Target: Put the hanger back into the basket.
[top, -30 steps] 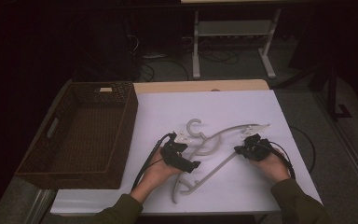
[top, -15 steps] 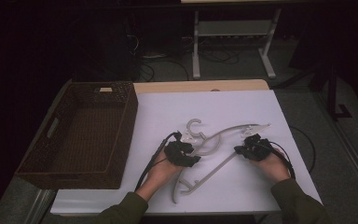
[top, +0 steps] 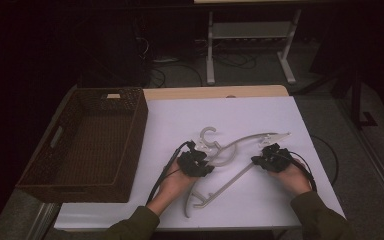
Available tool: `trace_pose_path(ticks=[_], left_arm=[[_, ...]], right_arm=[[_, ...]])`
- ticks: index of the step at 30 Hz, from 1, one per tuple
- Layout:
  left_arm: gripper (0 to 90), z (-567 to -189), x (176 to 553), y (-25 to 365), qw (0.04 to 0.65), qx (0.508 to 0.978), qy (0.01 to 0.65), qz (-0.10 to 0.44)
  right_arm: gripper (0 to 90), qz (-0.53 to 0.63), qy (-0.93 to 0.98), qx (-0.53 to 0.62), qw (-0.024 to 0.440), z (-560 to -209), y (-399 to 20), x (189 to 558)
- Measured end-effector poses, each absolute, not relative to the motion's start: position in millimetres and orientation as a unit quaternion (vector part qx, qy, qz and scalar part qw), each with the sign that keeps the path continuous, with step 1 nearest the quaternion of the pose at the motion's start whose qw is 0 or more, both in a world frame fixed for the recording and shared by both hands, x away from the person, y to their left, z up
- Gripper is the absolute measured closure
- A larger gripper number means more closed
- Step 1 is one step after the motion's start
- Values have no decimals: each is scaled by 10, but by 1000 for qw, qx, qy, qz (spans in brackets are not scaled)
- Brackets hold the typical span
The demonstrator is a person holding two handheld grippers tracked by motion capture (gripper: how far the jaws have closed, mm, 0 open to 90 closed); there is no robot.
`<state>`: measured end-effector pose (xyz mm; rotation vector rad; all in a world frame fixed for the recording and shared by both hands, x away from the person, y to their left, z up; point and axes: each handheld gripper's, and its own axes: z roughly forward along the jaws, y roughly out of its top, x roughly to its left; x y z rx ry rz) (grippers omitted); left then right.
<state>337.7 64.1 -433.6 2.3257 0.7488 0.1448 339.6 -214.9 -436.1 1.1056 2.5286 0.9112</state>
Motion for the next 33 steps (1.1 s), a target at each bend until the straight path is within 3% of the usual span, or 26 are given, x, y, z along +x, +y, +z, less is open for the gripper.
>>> trace_pose_path(ticks=[33], left_arm=[[820,-4241,3485,786,339,879,328,70]], right_arm=[[868,331,866,354,126,-4281,-2101,3331]])
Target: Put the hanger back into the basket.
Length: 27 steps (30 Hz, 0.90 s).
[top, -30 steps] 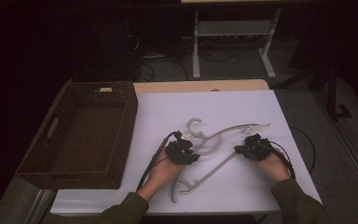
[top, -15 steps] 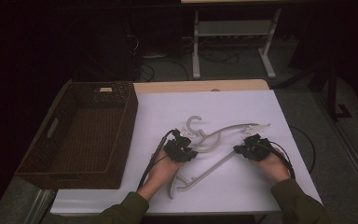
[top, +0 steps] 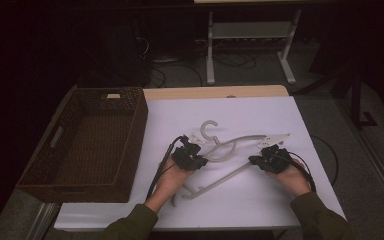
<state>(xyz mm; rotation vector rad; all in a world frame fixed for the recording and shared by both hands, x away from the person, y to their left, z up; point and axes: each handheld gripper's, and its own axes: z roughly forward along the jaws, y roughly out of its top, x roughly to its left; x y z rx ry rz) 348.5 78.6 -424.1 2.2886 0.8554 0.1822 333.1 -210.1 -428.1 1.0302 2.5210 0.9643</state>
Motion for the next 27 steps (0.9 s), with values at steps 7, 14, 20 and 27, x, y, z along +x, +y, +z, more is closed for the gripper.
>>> trace_pose_path(ticks=[7,14,20,27], left_arm=[[821,-4194,3500,857,347,876,328,67],[821,-4099,3488,918,359,873,326,59],[821,-4021,3493,993,366,867,331,63],[821,-3841,3507,1104,369,862,341,70]], right_arm=[[723,374,843,366,126,-4165,-2174,3268],[454,413,818,381,126,-4080,-2229,3204],[285,432,805,384,132,-4034,-2221,3058],[212,448,799,377,136,-4032,-2214,2894]])
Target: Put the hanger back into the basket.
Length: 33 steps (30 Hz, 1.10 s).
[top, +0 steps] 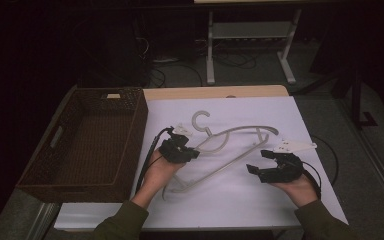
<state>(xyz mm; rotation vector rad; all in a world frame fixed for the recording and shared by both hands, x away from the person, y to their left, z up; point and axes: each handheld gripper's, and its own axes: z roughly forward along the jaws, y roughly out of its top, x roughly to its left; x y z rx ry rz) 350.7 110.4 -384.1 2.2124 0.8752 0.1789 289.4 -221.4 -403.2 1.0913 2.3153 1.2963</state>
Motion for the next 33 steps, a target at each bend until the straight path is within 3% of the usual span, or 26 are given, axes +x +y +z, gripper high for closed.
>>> trace_pose_path(ticks=[7,28,33], left_arm=[[821,-3504,3571,1269,381,852,349,86],[820,-2941,3643,1727,375,847,359,115],[820,-2777,3654,1966,376,841,369,126]], right_arm=[[147,459,790,377,149,-4031,-2262,2717],[123,465,776,393,168,-4118,-2406,2647],[41,468,771,395,176,-4109,-2399,2645]])
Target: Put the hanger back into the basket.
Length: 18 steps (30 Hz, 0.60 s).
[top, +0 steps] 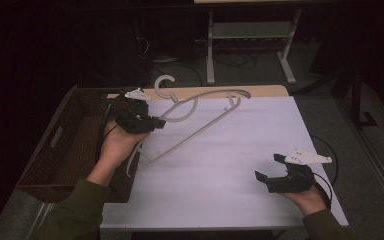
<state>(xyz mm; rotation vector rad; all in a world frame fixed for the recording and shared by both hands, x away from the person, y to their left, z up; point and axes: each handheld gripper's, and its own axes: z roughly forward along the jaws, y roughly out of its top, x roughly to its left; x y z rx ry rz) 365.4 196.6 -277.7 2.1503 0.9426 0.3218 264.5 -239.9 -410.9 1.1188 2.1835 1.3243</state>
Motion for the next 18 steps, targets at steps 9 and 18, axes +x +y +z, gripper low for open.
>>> trace_pose_path(ticks=[9,18], left_arm=[[820,-2566,3660,2408,380,827,387,146],[820,-2489,3658,2866,370,815,411,172]], right_arm=[[0,471,761,403,191,-4090,-2407,2645],[0,466,763,407,186,-4117,-2404,2654]])
